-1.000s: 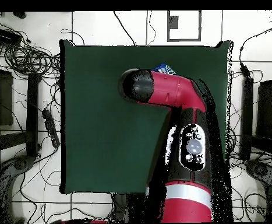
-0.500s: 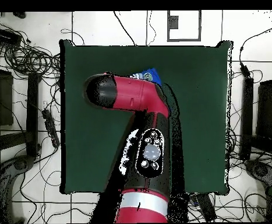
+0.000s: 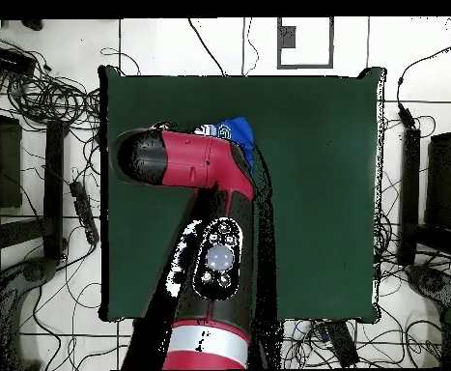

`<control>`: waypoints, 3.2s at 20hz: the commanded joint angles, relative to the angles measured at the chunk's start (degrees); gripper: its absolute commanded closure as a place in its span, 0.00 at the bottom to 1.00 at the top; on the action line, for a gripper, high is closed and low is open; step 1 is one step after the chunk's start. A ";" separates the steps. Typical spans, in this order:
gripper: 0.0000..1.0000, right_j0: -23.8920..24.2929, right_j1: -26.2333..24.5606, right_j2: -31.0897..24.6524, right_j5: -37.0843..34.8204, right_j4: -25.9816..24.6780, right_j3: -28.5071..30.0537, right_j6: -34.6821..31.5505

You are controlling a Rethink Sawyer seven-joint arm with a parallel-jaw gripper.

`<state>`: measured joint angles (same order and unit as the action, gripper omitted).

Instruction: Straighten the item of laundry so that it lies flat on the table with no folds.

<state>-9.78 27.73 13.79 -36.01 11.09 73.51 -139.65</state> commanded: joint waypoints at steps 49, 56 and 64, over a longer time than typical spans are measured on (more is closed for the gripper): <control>0.00 28.87 -19.55 -12.48 -19.44 -17.17 -35.32 31.04; 0.00 29.53 -19.25 -14.87 -19.56 -16.73 -34.97 32.55; 0.00 29.40 -16.87 -18.63 -20.97 -14.60 -30.44 30.94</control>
<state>21.69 6.99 4.29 -50.00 -6.20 35.69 -121.62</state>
